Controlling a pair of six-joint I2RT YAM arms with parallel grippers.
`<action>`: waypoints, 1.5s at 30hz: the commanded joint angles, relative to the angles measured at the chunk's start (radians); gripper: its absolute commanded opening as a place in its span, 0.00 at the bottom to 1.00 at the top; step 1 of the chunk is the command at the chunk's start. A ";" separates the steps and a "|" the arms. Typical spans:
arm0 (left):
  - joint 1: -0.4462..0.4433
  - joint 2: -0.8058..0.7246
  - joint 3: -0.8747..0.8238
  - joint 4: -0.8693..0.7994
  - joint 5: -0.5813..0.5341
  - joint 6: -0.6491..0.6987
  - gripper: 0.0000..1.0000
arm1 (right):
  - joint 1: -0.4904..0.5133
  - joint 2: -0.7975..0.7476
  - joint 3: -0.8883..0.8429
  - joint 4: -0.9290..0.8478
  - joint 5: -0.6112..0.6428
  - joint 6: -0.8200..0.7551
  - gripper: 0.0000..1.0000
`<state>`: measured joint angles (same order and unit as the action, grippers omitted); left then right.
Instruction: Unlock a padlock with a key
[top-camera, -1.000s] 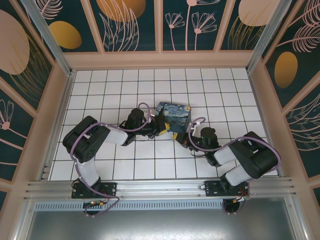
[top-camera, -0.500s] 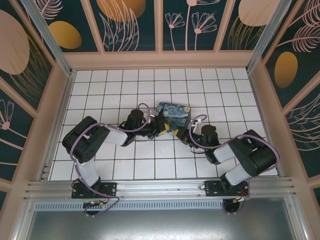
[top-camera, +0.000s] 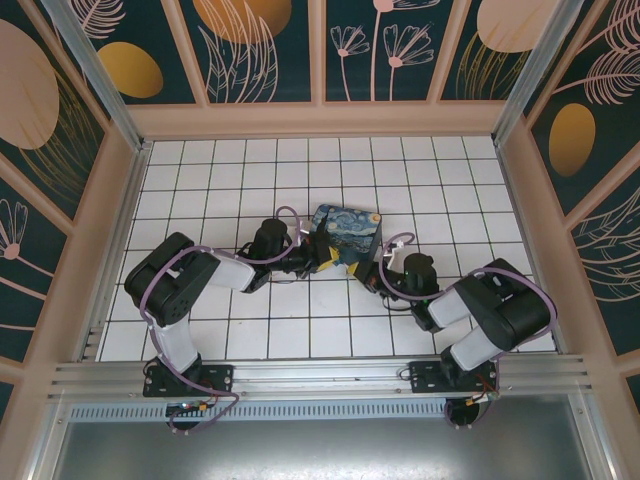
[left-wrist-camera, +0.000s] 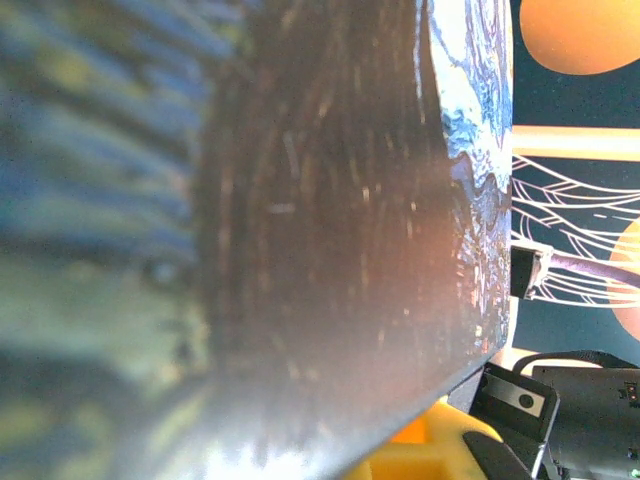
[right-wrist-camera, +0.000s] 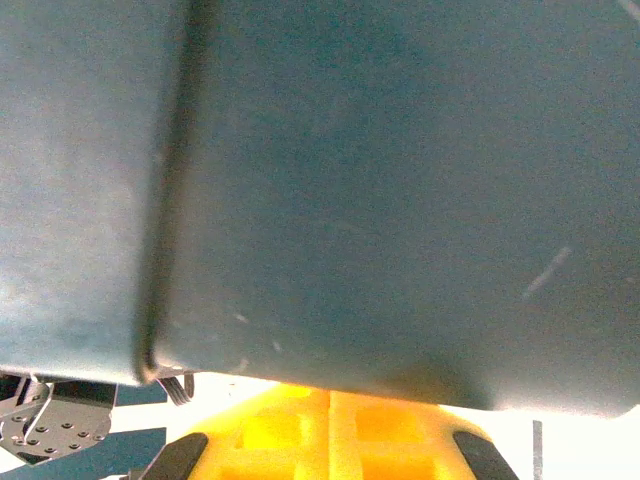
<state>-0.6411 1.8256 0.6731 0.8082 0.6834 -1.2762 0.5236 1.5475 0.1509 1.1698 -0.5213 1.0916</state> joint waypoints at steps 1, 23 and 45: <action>0.006 -0.025 0.003 0.051 0.021 0.010 0.00 | 0.008 -0.008 -0.008 0.027 0.007 0.012 0.00; 0.006 -0.019 0.005 0.060 0.021 0.006 0.00 | 0.018 0.051 0.065 0.049 0.007 0.030 0.00; 0.006 -0.011 0.000 0.074 0.002 -0.002 0.00 | 0.046 -0.011 -0.020 -0.018 0.041 0.024 0.00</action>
<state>-0.6395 1.8256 0.6731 0.8204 0.6792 -1.2770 0.5629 1.5600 0.1493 1.1481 -0.4908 1.1172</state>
